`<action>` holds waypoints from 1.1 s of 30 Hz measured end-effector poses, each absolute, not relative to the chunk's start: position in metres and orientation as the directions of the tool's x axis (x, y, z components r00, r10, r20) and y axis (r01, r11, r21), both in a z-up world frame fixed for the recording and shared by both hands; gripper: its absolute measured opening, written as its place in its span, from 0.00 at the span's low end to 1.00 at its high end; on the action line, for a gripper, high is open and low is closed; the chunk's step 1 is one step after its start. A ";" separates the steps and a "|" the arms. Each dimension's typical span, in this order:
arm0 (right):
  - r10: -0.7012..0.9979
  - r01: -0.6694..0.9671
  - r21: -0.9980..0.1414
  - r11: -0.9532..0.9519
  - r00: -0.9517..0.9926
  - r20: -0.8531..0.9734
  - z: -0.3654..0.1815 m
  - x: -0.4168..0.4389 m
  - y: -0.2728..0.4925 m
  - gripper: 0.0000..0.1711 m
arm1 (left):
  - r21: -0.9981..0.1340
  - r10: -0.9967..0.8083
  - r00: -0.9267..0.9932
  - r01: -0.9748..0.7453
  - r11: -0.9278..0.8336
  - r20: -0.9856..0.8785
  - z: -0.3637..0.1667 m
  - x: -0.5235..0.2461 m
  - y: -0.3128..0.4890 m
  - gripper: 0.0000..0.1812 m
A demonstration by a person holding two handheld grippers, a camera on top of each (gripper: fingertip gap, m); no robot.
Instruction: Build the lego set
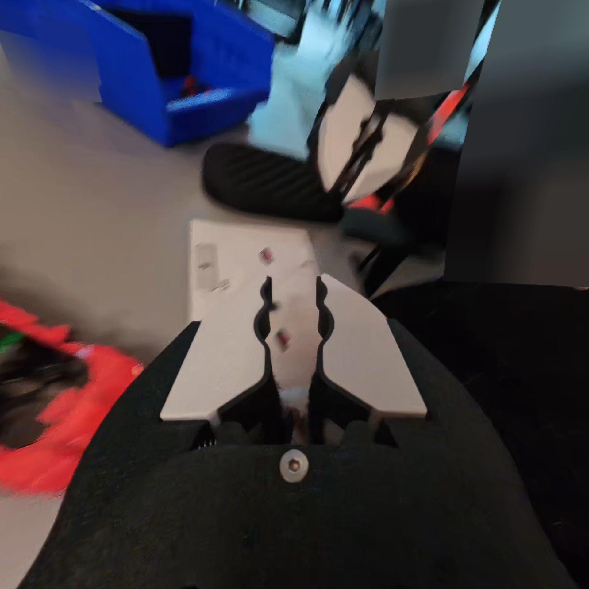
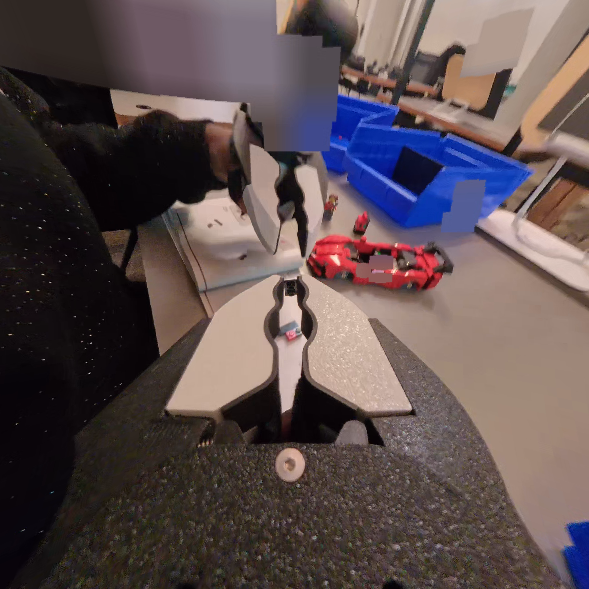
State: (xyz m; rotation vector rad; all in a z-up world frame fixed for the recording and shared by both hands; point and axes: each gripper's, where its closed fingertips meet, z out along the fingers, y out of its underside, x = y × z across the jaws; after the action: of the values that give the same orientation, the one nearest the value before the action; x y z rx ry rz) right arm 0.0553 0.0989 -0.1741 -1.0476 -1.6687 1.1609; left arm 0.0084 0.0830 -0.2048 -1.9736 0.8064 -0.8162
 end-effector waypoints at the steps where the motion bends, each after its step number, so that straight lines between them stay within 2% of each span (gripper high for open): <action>1: 0.944 0.202 -0.959 0.199 -0.301 0.132 -0.182 0.055 0.099 0.04 | -0.831 -0.807 0.576 -0.380 -0.407 0.131 -0.215 0.005 0.081 0.14; 5: 0.962 0.345 -0.931 0.120 -0.273 0.022 -0.216 0.051 0.098 0.04 | -0.606 -0.902 0.394 -0.766 -0.217 -0.175 -0.253 0.006 0.083 0.05; 7: 0.966 0.402 -0.908 0.120 -0.257 0.014 -0.223 0.049 0.099 0.04 | -0.505 -0.903 0.330 -0.849 -0.156 -0.276 -0.265 0.003 0.092 0.03; 8: 0.967 0.432 -0.894 0.122 -0.255 0.009 -0.227 0.048 0.100 0.05 | -0.493 -0.903 0.316 -0.859 -0.141 -0.291 -0.268 0.005 0.095 0.02; 13: 0.959 0.581 -0.801 0.145 -0.282 -0.031 -0.249 0.046 0.097 0.05 | -0.619 -0.894 0.354 -0.776 -0.117 -0.275 -0.263 0.018 0.101 0.01; 16: 0.958 0.632 -0.759 0.157 -0.285 -0.039 -0.257 0.044 0.099 0.04 | -0.658 -0.892 0.365 -0.745 -0.110 -0.265 -0.259 0.021 0.100 0.00; 33: 0.907 0.640 -0.704 0.307 -0.421 0.012 -0.269 0.034 0.097 0.04 | -0.676 -0.898 0.394 -0.718 -0.168 -0.196 -0.282 0.020 0.098 0.00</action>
State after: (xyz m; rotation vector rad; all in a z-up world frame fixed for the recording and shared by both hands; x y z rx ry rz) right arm 0.0343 0.0972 -0.2692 -1.3781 -2.1712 0.8845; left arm 0.0201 0.0980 -0.2816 -1.9439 1.3821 -0.3228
